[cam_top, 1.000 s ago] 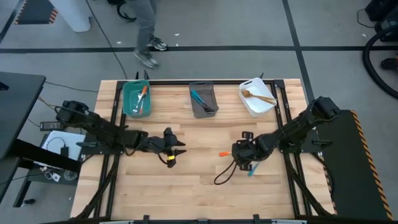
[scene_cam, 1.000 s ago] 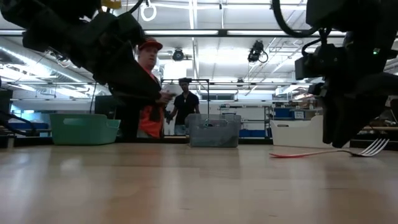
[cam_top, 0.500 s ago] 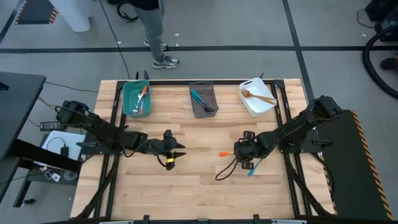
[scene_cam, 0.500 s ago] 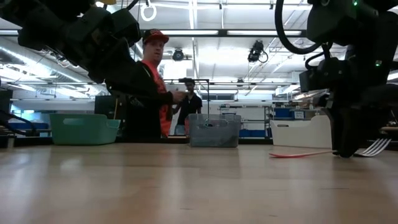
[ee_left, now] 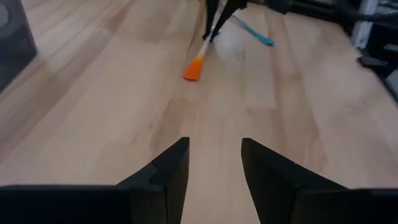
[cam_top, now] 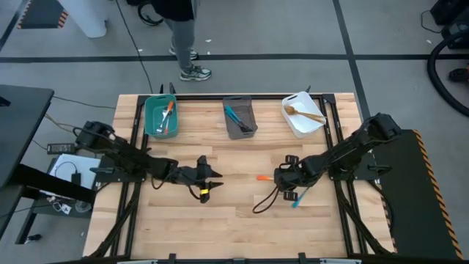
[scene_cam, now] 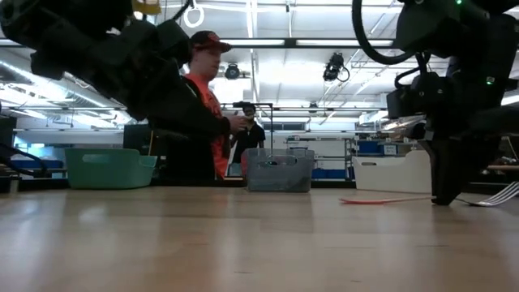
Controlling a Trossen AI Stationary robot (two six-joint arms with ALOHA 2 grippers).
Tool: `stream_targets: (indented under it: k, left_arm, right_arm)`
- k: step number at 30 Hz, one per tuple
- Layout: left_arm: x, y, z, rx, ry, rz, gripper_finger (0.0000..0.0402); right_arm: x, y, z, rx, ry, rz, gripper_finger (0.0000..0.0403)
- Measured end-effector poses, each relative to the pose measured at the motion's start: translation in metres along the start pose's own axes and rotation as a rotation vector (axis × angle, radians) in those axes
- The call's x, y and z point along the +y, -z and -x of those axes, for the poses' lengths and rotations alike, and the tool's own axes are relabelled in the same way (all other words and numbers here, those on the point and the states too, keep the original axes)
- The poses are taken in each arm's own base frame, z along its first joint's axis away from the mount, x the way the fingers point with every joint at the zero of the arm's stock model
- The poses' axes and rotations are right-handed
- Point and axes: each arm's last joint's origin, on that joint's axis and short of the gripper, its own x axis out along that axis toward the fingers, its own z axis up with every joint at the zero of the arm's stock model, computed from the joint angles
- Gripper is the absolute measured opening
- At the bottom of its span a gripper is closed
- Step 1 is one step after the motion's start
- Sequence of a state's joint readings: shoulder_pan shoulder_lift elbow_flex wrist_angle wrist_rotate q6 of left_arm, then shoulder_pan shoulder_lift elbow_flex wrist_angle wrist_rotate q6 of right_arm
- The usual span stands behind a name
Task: Sort silverware by color (type)
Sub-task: Put the orange fork into the green bin
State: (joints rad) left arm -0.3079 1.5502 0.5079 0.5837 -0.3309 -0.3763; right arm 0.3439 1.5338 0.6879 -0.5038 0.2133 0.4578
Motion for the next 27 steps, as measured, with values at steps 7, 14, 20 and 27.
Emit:
stream_targets:
  k: [7, 14, 20, 27]
  left_arm:
    - [-0.005, -0.007, -0.023, 0.019, -0.012, -0.097, 0.0177]
    - [-0.014, -0.016, -0.045, 0.025, -0.015, -0.209, 0.0208]
    - [-0.025, -0.027, -0.063, 0.029, -0.003, -0.359, 0.0215]
    - [-0.034, -0.038, -0.079, 0.052, -0.014, -0.628, 0.0215]
  right_arm:
    - [0.004, -0.013, 0.006, -0.069, -0.013, 0.007, 0.0018]
    - [0.008, -0.022, 0.007, -0.154, -0.054, -0.015, 0.0018]
    - [0.01, -0.028, 0.008, -0.196, -0.121, -0.068, 0.0018]
    - [0.002, -0.037, 0.007, -0.188, -0.228, -0.245, 0.0018]
